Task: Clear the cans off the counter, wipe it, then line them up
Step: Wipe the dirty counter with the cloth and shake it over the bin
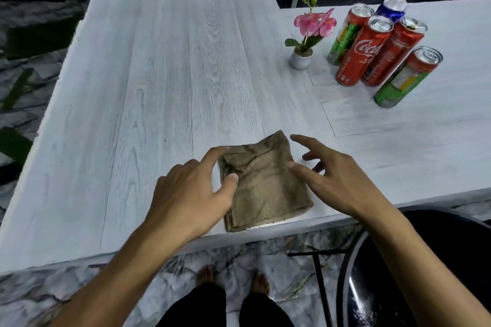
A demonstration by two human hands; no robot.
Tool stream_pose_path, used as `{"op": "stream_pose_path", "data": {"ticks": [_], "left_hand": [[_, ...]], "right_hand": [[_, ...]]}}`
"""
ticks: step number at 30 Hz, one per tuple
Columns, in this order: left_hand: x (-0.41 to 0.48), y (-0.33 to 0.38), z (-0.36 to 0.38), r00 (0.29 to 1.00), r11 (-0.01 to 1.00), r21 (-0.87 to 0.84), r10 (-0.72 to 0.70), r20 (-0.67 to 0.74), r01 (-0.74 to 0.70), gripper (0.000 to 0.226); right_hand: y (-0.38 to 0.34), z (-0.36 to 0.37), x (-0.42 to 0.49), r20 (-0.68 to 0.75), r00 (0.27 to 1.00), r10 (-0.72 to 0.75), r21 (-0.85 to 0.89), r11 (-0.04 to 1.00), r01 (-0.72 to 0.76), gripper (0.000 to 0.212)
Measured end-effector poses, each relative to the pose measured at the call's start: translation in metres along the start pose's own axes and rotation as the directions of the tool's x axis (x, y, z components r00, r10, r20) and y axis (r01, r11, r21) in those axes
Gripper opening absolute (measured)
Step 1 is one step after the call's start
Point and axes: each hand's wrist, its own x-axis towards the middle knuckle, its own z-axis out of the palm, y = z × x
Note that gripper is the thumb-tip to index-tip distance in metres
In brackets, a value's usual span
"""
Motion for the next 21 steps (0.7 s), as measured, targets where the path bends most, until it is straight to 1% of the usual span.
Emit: {"op": "stream_pose_path", "data": {"ticks": [2,7,11,16,21], "left_hand": [[0.000,0.009,0.009,0.998,0.999,-0.026,-0.046,0.035,0.047,0.051],[-0.001,0.018,0.027,0.992,0.992,-0.057,-0.109,0.071,0.113,0.062],[0.005,0.022,0.035,0.989,0.989,-0.079,-0.122,0.082,0.128,0.059],[0.008,0.026,0.043,0.993,0.986,-0.124,-0.111,0.044,0.116,0.051],[0.006,0.025,0.050,0.992,0.956,-0.281,-0.109,-0.069,0.086,0.037]], "right_hand": [[0.005,0.000,0.004,0.065,0.998,-0.021,-0.045,0.999,0.024,0.059],[0.010,0.006,0.014,0.123,0.989,-0.085,-0.060,0.994,0.093,0.064],[0.013,0.011,0.021,0.162,0.981,-0.106,-0.065,0.991,0.118,0.066],[0.016,0.015,0.024,0.162,0.978,-0.130,-0.064,0.988,0.142,0.059],[0.016,0.016,0.022,0.130,0.975,-0.180,-0.077,0.979,0.191,0.043]]}}
